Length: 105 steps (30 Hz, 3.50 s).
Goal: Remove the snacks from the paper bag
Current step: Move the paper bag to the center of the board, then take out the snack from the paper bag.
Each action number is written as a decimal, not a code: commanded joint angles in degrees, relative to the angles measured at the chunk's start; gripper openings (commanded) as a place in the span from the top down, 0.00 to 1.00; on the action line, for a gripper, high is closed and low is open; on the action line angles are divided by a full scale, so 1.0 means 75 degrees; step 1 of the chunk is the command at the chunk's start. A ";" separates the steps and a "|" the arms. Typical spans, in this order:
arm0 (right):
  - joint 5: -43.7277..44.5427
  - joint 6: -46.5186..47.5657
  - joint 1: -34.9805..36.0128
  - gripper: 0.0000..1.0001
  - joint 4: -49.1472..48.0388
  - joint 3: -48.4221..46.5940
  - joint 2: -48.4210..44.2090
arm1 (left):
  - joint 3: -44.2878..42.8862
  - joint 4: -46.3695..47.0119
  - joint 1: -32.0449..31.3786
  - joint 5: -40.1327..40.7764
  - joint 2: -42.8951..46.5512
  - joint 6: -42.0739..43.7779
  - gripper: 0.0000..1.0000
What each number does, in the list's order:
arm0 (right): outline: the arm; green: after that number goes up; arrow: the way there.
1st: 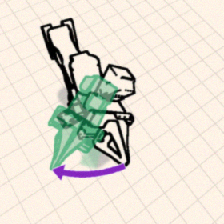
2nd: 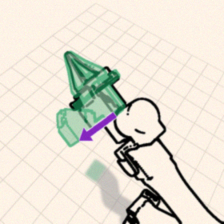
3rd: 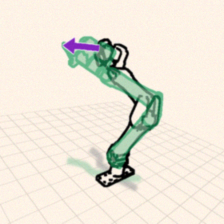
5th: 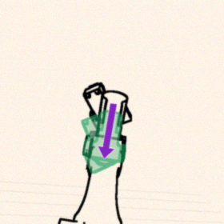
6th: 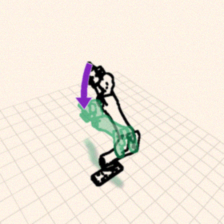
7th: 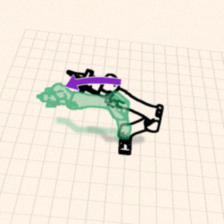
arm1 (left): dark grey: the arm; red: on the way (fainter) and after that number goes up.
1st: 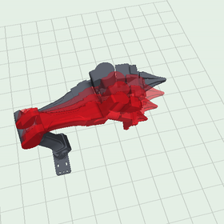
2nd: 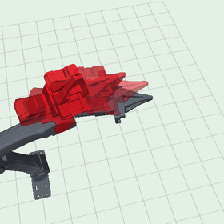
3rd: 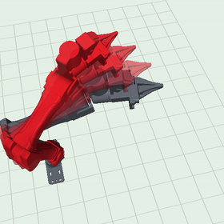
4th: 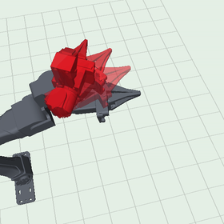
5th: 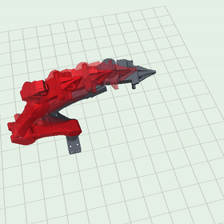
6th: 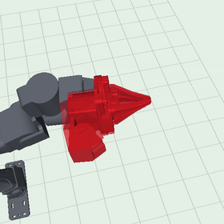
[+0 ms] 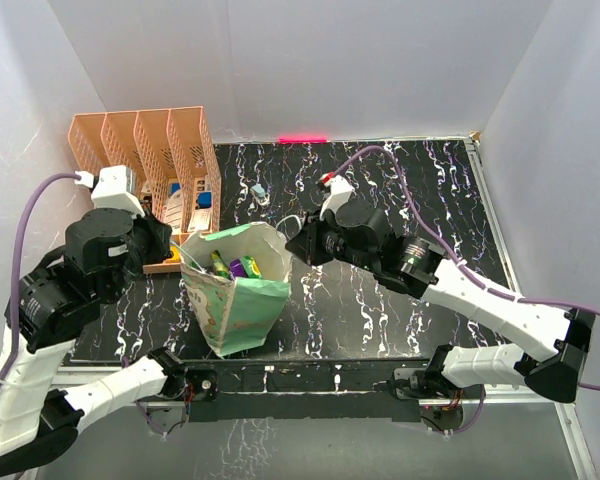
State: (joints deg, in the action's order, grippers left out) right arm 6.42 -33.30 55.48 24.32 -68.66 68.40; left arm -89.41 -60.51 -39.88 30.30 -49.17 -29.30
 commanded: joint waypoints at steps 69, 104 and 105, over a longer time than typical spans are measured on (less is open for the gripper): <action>0.0257 -0.3788 0.1415 0.43 -0.2419 0.1517 0.1973 | 0.1666 0.2084 -0.0003 -0.2958 0.1581 0.1715 1.00; -0.1613 -0.1271 0.1405 0.93 -0.2744 -0.2360 0.1366 | 0.2308 0.1631 -0.0004 -0.1866 0.2606 0.1434 1.00; -0.1507 -0.1117 0.1413 0.93 -0.2578 -0.2725 0.1334 | 0.2311 0.1634 -0.0009 -0.1862 0.2603 0.1434 1.00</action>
State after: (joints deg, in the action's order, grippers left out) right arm -5.96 -46.46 65.89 8.56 -78.04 83.29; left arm -72.55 -49.60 -39.88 15.68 -29.63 -18.44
